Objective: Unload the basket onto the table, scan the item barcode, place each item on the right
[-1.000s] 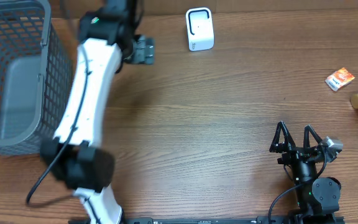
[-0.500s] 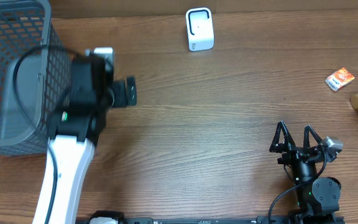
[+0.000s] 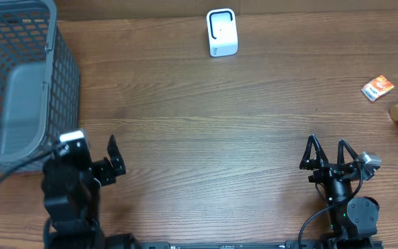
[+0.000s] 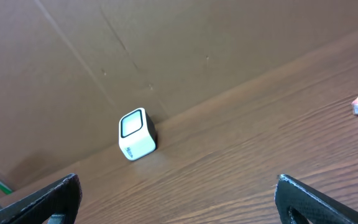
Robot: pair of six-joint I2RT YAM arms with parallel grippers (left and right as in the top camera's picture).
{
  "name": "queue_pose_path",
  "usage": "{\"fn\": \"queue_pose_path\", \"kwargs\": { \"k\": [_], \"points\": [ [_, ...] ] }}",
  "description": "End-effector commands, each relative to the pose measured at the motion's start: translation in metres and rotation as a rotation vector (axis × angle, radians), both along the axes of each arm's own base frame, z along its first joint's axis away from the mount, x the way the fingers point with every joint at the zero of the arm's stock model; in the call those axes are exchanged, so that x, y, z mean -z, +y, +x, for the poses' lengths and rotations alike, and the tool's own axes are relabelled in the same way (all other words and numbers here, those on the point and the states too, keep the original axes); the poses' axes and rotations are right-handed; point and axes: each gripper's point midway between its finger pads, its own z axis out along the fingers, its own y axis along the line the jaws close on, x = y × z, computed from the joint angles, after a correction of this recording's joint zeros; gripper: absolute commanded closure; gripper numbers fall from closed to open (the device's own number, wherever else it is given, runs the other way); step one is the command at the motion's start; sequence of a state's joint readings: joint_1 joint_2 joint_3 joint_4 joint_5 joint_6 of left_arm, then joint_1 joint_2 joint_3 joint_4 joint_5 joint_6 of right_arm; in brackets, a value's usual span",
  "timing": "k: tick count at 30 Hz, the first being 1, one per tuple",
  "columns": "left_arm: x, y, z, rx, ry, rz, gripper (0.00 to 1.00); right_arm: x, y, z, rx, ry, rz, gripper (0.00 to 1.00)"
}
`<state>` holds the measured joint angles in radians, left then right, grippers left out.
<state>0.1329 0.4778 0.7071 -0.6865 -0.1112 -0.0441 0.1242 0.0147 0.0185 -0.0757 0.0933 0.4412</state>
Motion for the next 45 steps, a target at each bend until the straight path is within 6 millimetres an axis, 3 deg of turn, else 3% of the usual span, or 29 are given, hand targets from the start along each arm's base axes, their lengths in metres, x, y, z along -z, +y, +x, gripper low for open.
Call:
{"fn": "queue_pose_path", "kwargs": {
  "k": [1,7,11,23,26,45],
  "points": [
    [0.026,-0.006,-0.003,0.041,-0.046,0.009,0.00,0.002,-0.003,0.000,0.014,-0.005,0.001,0.00],
    [0.053,-0.019,0.003,0.105,-0.177,0.013,0.00,0.002,-0.003,0.000,0.014,-0.005,0.001,0.00],
    [0.061,-0.035,0.009,0.188,-0.280,0.005,0.00,0.002,-0.003,0.000,0.014,-0.005,0.001,0.00],
    [0.074,-0.035,0.019,0.175,-0.415,-0.042,0.00,0.002,-0.003,0.000,0.014,-0.005,0.001,0.00],
    [0.085,-0.035,0.020,0.167,-0.394,-0.069,0.00,0.002,-0.003,0.000,0.014,-0.005,0.001,0.00],
    [0.085,-0.038,0.020,0.180,-0.393,-0.071,0.00,0.002,-0.003,0.000,0.014,-0.005,0.001,0.00]
  ]
}}
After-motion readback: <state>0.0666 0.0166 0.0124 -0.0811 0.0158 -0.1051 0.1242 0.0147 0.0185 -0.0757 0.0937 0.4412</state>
